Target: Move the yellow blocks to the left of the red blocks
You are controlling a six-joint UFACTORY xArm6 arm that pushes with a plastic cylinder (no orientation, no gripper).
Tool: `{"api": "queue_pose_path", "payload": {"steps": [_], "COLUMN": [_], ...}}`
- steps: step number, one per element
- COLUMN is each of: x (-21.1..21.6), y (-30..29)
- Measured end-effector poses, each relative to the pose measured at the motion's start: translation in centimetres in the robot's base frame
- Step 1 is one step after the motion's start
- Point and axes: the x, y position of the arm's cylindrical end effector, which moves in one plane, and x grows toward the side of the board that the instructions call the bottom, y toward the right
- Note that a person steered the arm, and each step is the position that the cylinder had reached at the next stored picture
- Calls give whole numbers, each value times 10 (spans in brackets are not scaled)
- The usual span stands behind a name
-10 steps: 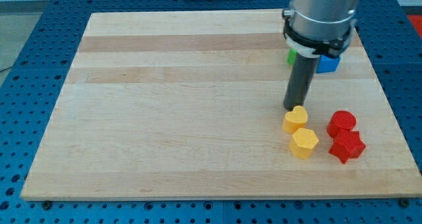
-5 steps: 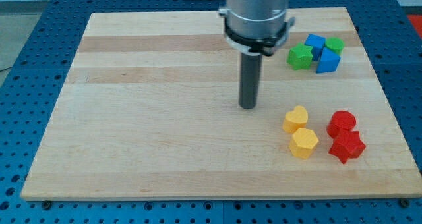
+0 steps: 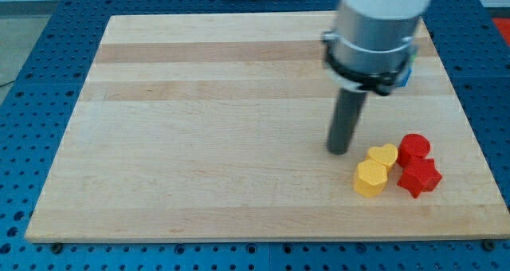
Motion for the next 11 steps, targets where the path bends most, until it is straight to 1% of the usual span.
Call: {"api": "queue_pose_path", "payload": {"steps": [1,3,4,5,6,8,9,10,11], "x": [11,25,35,61,74,114,115,111,111], "y": [-27,24,30,30,29,-2,13,47,61]}}
